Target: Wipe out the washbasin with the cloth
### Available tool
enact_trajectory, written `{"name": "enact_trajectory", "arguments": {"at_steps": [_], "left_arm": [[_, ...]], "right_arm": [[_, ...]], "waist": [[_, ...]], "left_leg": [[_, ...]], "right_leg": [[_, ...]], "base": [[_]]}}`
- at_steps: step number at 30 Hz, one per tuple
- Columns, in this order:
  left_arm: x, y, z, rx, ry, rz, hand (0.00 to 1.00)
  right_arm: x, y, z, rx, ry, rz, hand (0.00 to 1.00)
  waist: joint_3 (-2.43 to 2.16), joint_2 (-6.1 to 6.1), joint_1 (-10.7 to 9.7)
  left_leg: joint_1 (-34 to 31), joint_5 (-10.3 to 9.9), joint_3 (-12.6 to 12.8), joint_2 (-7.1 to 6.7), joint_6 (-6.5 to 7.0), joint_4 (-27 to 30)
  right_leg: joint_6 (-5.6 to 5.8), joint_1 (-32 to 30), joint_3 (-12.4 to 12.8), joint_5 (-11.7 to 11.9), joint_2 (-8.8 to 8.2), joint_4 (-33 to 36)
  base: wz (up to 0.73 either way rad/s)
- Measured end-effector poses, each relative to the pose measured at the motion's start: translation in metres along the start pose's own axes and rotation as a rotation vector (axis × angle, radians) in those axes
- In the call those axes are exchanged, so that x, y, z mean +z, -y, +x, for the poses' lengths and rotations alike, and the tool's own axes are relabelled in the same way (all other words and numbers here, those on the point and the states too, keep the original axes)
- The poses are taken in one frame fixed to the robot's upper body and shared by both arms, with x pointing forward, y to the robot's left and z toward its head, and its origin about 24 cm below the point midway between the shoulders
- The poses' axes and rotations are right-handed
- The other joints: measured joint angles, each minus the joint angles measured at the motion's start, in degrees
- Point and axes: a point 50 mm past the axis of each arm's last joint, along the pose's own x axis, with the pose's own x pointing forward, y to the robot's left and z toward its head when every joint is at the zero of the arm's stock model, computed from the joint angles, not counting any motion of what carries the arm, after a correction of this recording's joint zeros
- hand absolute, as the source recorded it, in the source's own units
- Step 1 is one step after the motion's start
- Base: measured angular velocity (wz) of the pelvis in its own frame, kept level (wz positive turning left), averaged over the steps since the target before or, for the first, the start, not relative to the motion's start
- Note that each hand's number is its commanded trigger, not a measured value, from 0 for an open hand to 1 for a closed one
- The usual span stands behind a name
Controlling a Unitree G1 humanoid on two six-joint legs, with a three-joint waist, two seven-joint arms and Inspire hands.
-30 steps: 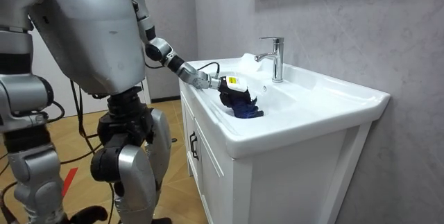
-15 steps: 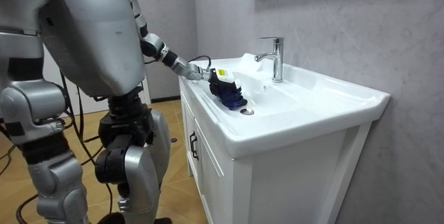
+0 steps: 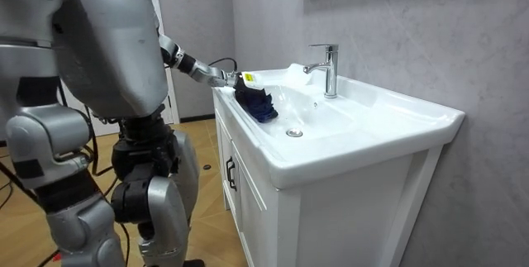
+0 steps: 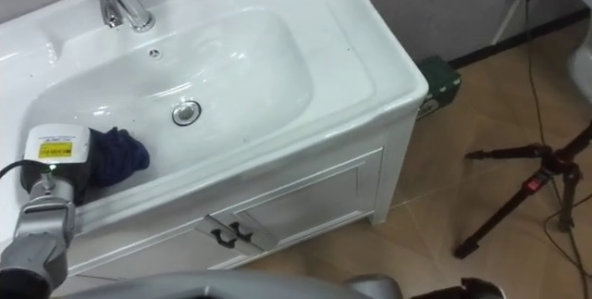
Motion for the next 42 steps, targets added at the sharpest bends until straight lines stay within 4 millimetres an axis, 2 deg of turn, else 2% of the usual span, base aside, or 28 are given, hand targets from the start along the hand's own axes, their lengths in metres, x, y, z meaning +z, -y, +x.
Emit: {"name": "enact_trajectory", "arguments": {"at_steps": [6,10,14,16,19,22,25,27,28,29,30,31,32,33,34,35,36,37,38,40,42], "left_arm": [[-0.001,-0.006,-0.004,-0.008,0.016,0.002,1.0],[-0.003,-0.018,-0.007,0.003,0.035,-0.002,1.0],[-0.013,-0.029,-0.01,-0.018,0.043,0.03,1.0],[-0.013,-0.031,-0.011,-0.033,0.047,0.029,1.0],[-0.014,-0.047,-0.011,-0.035,0.055,0.038,1.0],[-0.018,-0.063,-0.013,-0.031,0.065,0.051,1.0],[-0.017,-0.073,-0.015,-0.047,0.074,0.051,1.0],[-0.016,-0.076,-0.016,-0.063,0.08,0.049,1.0],[-0.015,-0.078,-0.017,-0.068,0.083,0.047,1.0],[-0.021,-0.08,-0.016,-0.081,0.064,0.05,1.0],[-0.025,-0.08,-0.015,-0.09,0.049,0.048,1.0],[-0.025,-0.079,-0.015,-0.117,0.049,0.049,1.0],[-0.023,-0.082,-0.014,-0.119,0.06,0.05,1.0],[-0.023,-0.086,-0.014,-0.11,0.063,0.048,1.0],[-0.021,-0.096,-0.013,-0.078,0.07,0.045,1.0],[-0.02,-0.102,-0.014,-0.054,0.072,0.04,1.0],[-0.02,-0.103,-0.014,-0.054,0.072,0.039,1.0],[-0.02,-0.1,-0.015,-0.074,0.07,0.04,1.0],[-0.021,-0.096,-0.016,-0.102,0.068,0.042,1.0],[-0.018,-0.093,-0.017,-0.123,0.074,0.041,1.0],[-0.013,-0.088,-0.017,-0.145,0.089,0.034,1.0]], "right_arm": [[-0.002,0.007,0.0,-0.019,0.002,-0.01,0.0],[-0.003,0.01,-0.001,-0.023,0.012,0.005,0.0],[-0.003,0.011,-0.001,-0.015,0.02,0.015,0.0],[-0.003,0.012,-0.001,-0.009,0.025,0.013,0.0],[-0.002,0.016,-0.001,-0.016,0.036,0.026,0.0],[-0.008,0.016,-0.001,-0.012,0.024,0.077,0.0],[-0.008,0.016,-0.001,-0.005,0.035,0.096,0.0],[-0.01,0.015,-0.001,-0.001,0.039,0.124,0.0],[-0.011,0.015,-0.001,0.0,0.04,0.14,0.0],[-0.01,0.01,-0.001,0.012,0.049,0.149,0.0],[-0.006,0.008,-0.001,0.017,0.059,0.155,0.0],[-0.004,0.009,-0.001,0.009,0.068,0.157,0.0],[-0.007,0.01,-0.001,-0.006,0.057,0.163,0.0],[-0.011,0.011,-0.001,-0.013,0.048,0.161,0.0],[-0.016,0.013,-0.001,-0.028,0.036,0.156,0.0],[-0.022,0.014,-0.002,-0.032,0.016,0.151,0.0],[-0.026,0.013,-0.002,-0.029,0.004,0.145,0.0],[-0.029,0.013,-0.002,-0.019,-0.008,0.141,0.0],[-0.028,0.012,-0.002,-0.012,-0.005,0.141,0.0],[-0.026,0.012,-0.002,-0.015,0.001,0.14,0.0],[-0.026,0.012,-0.002,-0.023,-0.002,0.13,0.0]], "waist": [[-0.02,1.47,1.6],[-0.36,2.24,2.3],[-0.14,2.29,2.8],[-0.01,2.92,2.9],[0.82,3.53,4.1],[0.98,3.53,4.5],[1.0,3.47,4.4],[1.2,3.68,4.4],[2.09,4.17,4.4],[1.64,3.94,4.7],[1.89,3.23,4.6],[1.61,3.52,3.0],[2.03,2.8,2.0],[1.97,2.74,1.8],[2.01,2.73,1.3],[1.54,2.44,1.7],[1.37,2.48,1.9],[1.22,1.91,2.7],[1.32,1.49,2.6],[1.32,1.38,2.2],[1.42,1.21,2.0]], "left_leg": [[-1.1,0.0,-1.6,0.07,-0.01,0.0],[-2.2,0.0,-3.2,0.12,-0.02,0.0],[-1.8,0.0,-3.8,0.11,-0.01,0.0],[-1.7,0.0,-4.7,0.04,-0.01,-0.1],[-1.8,0.1,-5.0,-0.08,0.06,-0.1],[-2.0,0.1,-6.6,-0.17,0.1,-0.2],[-1.9,0.3,-7.7,-0.36,0.16,-0.2],[-0.9,0.9,-10.2,-0.08,0.57,-0.6],[0.2,1.4,-14.2,1.07,0.92,-1.0],[-0.3,1.3,-16.5,0.98,0.76,-0.3],[-0.8,1.0,-16.4,0.51,0.37,0.2],[-2.2,0.3,-14.7,0.4,-0.73,1.7],[-3.3,-0.1,-11.5,0.31,-1.23,3.1],[-4.0,-0.1,-10.4,0.11,-1.2,2.7],[-5.8,1.7,-10.0,-0.74,-1.4,-1.1],[-6.2,3.7,-7.4,-0.86,0.3,-1.8],[-5.9,4.2,-7.0,-1.12,0.41,-1.6],[-5.6,4.2,-6.3,-1.44,0.43,-0.7],[-5.1,4.0,-6.2,-1.65,0.45,-0.2],[-4.8,3.4,-6.0,-1.86,0.41,0.0],[-4.7,3.1,-4.4,-1.5,0.41,0.0]], "right_leg": [[-0.11,-1.0,-0.5,-0.1,0.03,0.4],[-0.11,-1.5,-3.9,-0.1,-0.09,1.1],[-0.1,-0.9,-4.3,-0.1,-0.11,1.0],[-0.1,-0.7,-4.4,-0.1,-0.13,1.1],[-0.1,-1.1,-4.4,-0.1,-0.25,1.1],[-0.1,-0.8,-5.7,-0.1,-0.43,1.2],[0.06,-0.5,-5.7,-0.2,-0.67,1.6],[0.72,-1.4,-6.2,-0.7,-0.81,5.2],[1.32,-4.4,-6.1,-2.8,-1.12,10.7],[0.32,-7.5,-2.6,-2.6,-0.52,6.6],[-1.77,-8.7,-2.8,-0.7,-0.84,5.4],[-1.49,-8.2,-4.2,-0.1,-0.96,6.3],[-1.5,-7.6,-2.8,-0.1,-1.02,6.3],[-1.5,-7.5,-0.9,-0.1,-1.03,6.2],[-1.3,-7.6,2.2,-0.2,-1.03,6.2],[-0.72,-8.0,2.9,-0.6,-1.26,6.3],[-0.56,-8.1,2.9,-0.6,-1.36,6.3],[-0.44,-7.5,2.8,-0.5,-1.23,6.0],[-0.39,-6.5,2.7,-0.3,-1.29,5.3],[-0.35,-5.6,2.8,-0.2,-1.02,4.2],[-0.35,-5.4,3.3,-0.2,-0.73,4.0]], "base": [[-0.03],[0.19],[0.12],[0.07],[0.03],[0.2],[0.22],[0.05],[-0.13],[-0.21],[0.05],[0.4],[0.55],[0.61],[0.53],[0.4],[-0.03],[-0.24],[-0.22],[-0.08],[-0.14]]}}
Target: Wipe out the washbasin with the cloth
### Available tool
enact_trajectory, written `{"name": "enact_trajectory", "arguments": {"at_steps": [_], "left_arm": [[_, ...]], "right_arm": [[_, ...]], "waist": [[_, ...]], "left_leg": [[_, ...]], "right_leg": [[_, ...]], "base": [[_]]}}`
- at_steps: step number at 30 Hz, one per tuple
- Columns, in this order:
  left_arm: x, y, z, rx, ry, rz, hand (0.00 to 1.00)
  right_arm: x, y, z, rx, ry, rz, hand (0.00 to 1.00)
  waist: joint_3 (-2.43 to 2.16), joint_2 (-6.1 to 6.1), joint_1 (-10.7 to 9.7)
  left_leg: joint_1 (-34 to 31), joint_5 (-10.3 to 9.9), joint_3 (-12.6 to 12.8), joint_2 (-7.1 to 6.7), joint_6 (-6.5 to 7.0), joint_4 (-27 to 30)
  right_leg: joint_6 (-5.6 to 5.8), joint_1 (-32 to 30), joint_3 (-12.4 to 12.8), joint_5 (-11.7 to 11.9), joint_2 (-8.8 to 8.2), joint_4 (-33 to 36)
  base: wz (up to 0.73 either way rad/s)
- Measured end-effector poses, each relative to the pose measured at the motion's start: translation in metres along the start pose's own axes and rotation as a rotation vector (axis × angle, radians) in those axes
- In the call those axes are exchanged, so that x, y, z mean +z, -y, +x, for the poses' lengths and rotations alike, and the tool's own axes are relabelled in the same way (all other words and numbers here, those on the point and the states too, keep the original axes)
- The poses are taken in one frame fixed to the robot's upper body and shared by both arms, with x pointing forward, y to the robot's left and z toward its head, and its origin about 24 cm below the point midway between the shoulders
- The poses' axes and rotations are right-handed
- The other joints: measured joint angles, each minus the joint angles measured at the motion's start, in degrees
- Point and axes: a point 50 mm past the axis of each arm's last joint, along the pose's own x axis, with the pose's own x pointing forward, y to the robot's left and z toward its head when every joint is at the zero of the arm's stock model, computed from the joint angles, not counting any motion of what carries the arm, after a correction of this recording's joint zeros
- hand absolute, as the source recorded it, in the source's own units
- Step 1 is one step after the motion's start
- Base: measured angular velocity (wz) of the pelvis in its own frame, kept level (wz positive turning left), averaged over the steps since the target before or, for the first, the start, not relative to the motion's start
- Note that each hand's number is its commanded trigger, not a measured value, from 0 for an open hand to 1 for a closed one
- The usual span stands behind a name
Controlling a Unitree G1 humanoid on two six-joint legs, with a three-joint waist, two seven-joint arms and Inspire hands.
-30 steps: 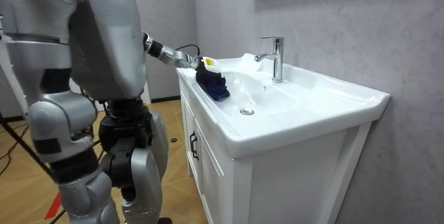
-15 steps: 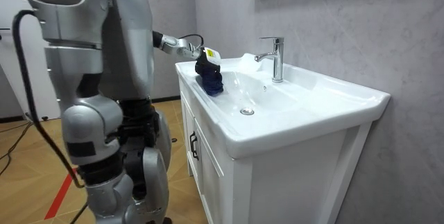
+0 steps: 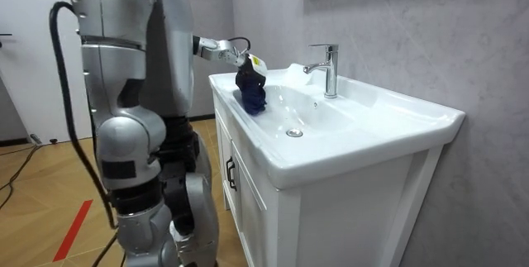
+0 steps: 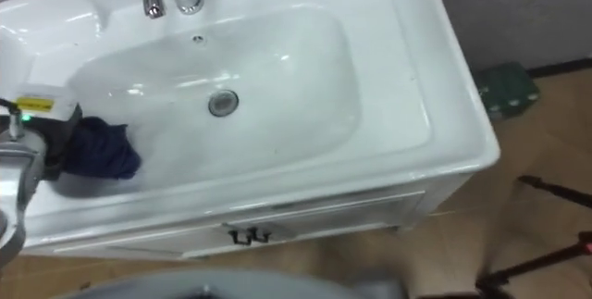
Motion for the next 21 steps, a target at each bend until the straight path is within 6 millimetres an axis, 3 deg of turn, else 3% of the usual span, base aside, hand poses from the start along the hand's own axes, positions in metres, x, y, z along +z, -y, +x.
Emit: {"name": "enact_trajectory", "arguments": {"at_steps": [4,10,14,21], "left_arm": [[0.012,0.01,0.002,-0.051,0.03,-0.015,1.0],[0.026,0.013,0.001,-0.064,0.073,-0.01,1.0],[0.03,0.019,0.002,-0.092,0.067,-0.035,1.0],[0.03,0.027,0.004,-0.128,0.053,-0.038,1.0]], "right_arm": [[-0.002,-0.001,0.0,0.002,-0.005,-0.005,0.0],[-0.008,-0.006,0.0,0.014,-0.033,0.031,0.0],[-0.014,-0.015,0.0,0.035,-0.068,0.027,0.0],[-0.012,-0.016,0.0,0.029,-0.065,0.047,0.0]], "waist": [[0.35,-0.67,-1.3],[0.08,-1.03,-3.7],[0.12,-1.62,-4.0],[0.1,-1.64,-4.1]], "left_leg": [[0.7,0.0,1.0,0.02,0.01,0.1],[0.9,0.0,1.7,0.13,0.03,1.1],[2.1,-0.1,3.2,0.46,0.03,1.2],[3.2,-0.6,5.1,0.91,0.02,1.1]], "right_leg": [[-0.24,0.6,0.5,-0.2,0.06,-1.0],[-0.12,0.7,1.7,-0.2,0.19,-0.7],[-0.23,1.3,3.3,0.1,0.46,-0.8],[-0.36,1.6,4.9,0.3,0.87,-0.8]], "base": [[-0.1],[-0.07],[-0.18],[-0.13]]}}
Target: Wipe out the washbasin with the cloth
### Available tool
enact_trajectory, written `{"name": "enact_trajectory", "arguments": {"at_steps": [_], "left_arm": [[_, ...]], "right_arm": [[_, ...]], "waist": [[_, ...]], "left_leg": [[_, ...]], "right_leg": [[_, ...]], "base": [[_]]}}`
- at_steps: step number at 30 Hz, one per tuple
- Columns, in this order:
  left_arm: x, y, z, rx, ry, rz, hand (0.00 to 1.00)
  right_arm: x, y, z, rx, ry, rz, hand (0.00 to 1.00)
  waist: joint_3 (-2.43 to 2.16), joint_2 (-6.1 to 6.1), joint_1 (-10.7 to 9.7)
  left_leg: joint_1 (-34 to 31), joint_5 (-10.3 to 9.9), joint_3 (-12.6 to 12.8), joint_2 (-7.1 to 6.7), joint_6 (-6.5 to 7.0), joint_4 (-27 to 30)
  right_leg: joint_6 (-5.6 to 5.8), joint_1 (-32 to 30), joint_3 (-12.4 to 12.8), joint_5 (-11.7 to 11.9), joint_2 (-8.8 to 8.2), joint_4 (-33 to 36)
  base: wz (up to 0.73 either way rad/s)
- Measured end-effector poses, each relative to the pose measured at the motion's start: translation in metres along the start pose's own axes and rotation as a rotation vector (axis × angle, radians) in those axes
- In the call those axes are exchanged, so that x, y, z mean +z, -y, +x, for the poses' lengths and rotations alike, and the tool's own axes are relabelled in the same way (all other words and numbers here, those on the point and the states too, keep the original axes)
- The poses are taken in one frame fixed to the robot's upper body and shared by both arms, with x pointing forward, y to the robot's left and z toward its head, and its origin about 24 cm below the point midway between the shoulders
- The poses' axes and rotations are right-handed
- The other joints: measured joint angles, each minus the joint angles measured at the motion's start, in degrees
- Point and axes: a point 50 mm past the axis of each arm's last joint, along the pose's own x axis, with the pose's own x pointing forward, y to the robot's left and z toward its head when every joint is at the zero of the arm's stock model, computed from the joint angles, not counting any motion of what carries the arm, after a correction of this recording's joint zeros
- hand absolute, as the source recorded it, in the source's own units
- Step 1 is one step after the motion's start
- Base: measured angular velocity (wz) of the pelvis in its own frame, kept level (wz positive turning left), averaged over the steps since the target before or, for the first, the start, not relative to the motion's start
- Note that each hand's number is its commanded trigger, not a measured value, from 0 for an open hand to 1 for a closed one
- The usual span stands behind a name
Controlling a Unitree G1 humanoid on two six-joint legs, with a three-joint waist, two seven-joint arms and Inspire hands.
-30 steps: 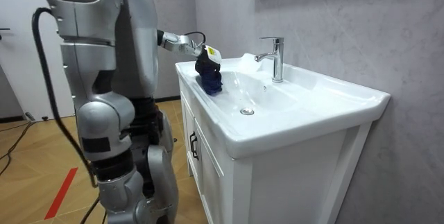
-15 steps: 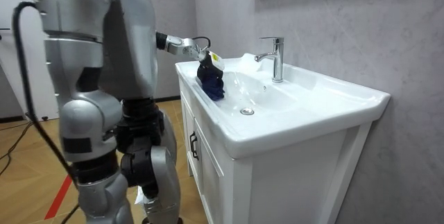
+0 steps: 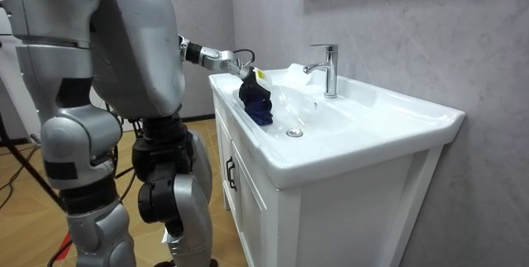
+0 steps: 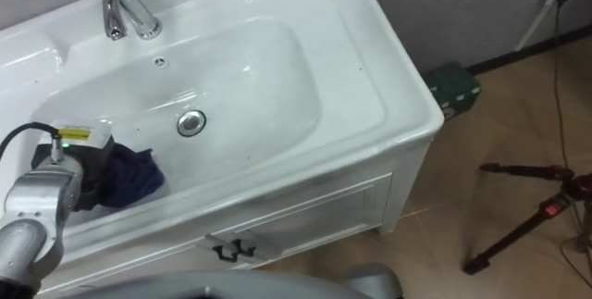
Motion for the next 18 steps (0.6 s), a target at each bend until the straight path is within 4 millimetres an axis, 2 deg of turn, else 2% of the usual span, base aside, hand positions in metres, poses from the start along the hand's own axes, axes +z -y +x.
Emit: {"name": "enact_trajectory", "arguments": {"at_steps": [3,12,18], "left_arm": [[0.003,0.002,0.0,-0.005,0.002,0.005,1.0],[0.019,0.006,0.007,-0.044,0.008,0.001,1.0],[0.021,0.03,0.018,-0.052,-0.039,0.001,1.0]], "right_arm": [[0.001,0.0,0.0,-0.005,0.004,-0.007,0.0],[0.0,-0.004,0.0,-0.007,-0.022,-0.073,0.0],[-0.008,-0.011,0.0,-0.027,-0.061,-0.064,0.0]], "waist": [[0.03,0.0,-0.1],[0.07,-0.1,-2.0],[0.07,-0.72,-2.8]], "left_leg": [[0.6,0.0,1.0,0.03,0.0,-0.2],[2.2,-0.1,1.0,-0.15,0.02,-0.7],[3.9,-0.1,1.3,-0.04,0.01,-1.4]], "right_leg": [[0.02,0.4,0.3,0.0,-0.03,-0.1],[0.17,1.9,0.1,-0.2,-0.25,-0.3],[0.12,3.0,0.4,-0.5,-0.04,-0.2]], "base": [[-0.09],[0.01],[-0.04]]}}
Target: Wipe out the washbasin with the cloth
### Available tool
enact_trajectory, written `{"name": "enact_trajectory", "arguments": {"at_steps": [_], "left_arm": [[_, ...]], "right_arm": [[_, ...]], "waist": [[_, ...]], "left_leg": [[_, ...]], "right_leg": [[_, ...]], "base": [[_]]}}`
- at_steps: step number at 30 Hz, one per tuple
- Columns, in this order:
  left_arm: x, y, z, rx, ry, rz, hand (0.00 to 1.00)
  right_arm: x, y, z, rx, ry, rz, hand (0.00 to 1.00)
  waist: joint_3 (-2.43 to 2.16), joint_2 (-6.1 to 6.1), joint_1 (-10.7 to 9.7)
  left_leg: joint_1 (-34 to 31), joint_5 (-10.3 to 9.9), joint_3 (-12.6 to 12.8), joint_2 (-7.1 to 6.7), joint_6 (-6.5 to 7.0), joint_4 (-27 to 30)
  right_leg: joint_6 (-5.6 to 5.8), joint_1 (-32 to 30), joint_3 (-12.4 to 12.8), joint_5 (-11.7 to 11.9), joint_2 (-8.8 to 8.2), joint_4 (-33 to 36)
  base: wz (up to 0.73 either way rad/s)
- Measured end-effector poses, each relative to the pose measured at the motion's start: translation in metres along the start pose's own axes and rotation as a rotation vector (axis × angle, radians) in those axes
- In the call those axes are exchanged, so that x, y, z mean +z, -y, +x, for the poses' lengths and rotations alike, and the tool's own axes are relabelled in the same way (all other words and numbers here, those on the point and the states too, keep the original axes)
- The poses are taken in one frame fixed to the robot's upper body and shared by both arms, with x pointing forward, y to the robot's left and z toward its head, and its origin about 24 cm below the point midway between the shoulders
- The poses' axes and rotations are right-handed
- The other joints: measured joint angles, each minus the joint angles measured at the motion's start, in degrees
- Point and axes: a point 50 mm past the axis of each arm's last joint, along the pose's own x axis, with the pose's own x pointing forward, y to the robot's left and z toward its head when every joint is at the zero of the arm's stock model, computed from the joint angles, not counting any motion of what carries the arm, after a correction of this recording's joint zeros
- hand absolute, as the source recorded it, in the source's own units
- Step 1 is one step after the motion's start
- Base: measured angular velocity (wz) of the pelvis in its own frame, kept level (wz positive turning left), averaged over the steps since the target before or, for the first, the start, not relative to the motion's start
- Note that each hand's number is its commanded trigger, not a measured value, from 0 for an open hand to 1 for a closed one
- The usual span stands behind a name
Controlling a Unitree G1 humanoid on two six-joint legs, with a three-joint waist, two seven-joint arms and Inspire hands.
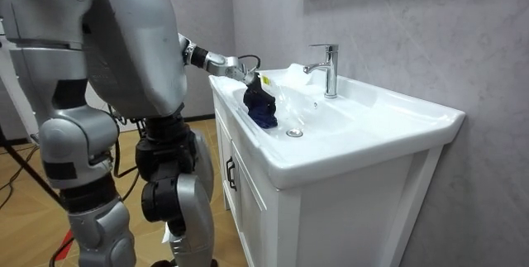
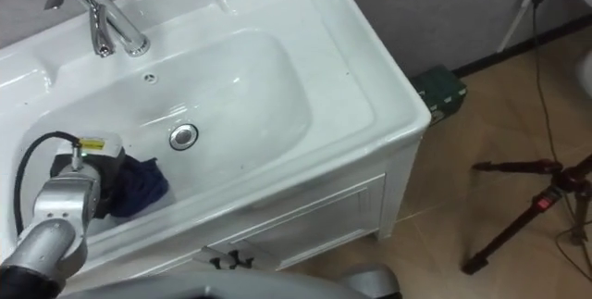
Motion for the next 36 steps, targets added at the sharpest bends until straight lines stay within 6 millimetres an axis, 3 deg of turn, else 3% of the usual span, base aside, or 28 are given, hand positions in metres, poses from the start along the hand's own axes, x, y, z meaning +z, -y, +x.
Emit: {"name": "enact_trajectory", "arguments": {"at_steps": [2,8,10,15,18,25,30,34,36], "left_arm": [[0.002,0.019,0.004,0.031,-0.034,0.04,1.0],[0.003,0.046,0.003,0.156,-0.098,0.111,1.0],[0.004,0.049,0.003,0.191,-0.104,0.122,1.0],[-0.002,0.055,0.003,0.214,-0.131,0.094,1.0],[0.004,0.045,0.007,0.249,-0.14,0.008,1.0],[0.038,0.004,0.015,0.245,-0.018,-0.277,1.0],[0.052,-0.015,0.019,0.262,0.046,-0.343,1.0],[0.049,-0.025,0.018,0.278,0.051,-0.352,1.0],[0.049,-0.026,0.018,0.274,0.046,-0.359,1.0]], "right_arm": [[-0.011,-0.006,0.0,-0.006,-0.029,-0.006,0.0],[-0.027,-0.009,-0.001,0.001,-0.073,-0.074,0.0],[-0.033,-0.01,-0.001,0.003,-0.093,-0.08,0.0],[-0.036,-0.011,-0.002,0.015,-0.092,-0.111,0.0],[-0.039,-0.017,-0.002,0.041,-0.104,-0.114,0.0],[-0.032,-0.025,-0.002,0.079,-0.101,-0.114,0.0],[-0.034,-0.024,-0.002,0.089,-0.108,-0.108,0.0],[-0.034,-0.02,-0.002,0.087,-0.125,-0.092,0.0],[-0.036,-0.021,-0.003,0.099,-0.137,-0.092,0.0]], "waist": [[-0.26,-1.02,0.2],[-0.81,-2.46,1.0],[-1.01,-3.02,1.6],[-1.01,-3.61,0.8],[-1.04,-4.1,-0.3],[-0.83,-4.58,-6.1],[-0.7,-4.47,-6.8],[0.16,-2.98,-8.3],[0.24,-2.84,-8.6]], "left_leg": [[1.8,0.0,0.7,0.07,0.0,-0.4],[4.1,0.0,2.2,0.41,-0.01,-1.1],[4.4,0.0,3.0,0.57,-0.01,-1.1],[4.9,0.0,4.4,0.69,-0.01,-1.1],[4.6,0.0,4.4,0.63,-0.06,-1.2],[3.5,0.0,5.0,0.24,-0.06,-1.3],[3.4,-0.1,6.6,0.27,-0.06,-1.9],[1.8,-1.5,7.4,0.87,0.53,-2.2],[1.8,-1.9,7.8,1.21,0.61,-2.3]], "right_leg": [[-0.15,1.2,0.9,-0.5,0.21,0.1],[-0.38,2.1,3.9,-0.6,0.94,0.2],[-0.51,2.0,4.6,-0.6,1.1,0.2],[-0.6,1.9,6.2,-0.5,1.29,0.1],[-0.58,1.7,6.2,-0.3,1.19,0.0],[0.11,0.8,5.7,0.1,0.62,-0.1],[0.42,-0.2,6.9,0.3,0.78,0.2],[0.84,-2.2,7.0,0.9,1.34,0.4],[0.98,-2.4,7.4,1.1,1.47,0.4]], "base": [[-0.18],[-0.23],[-0.2],[-0.17],[0.04],[0.04],[-0.11],[-0.01],[-0.1]]}}
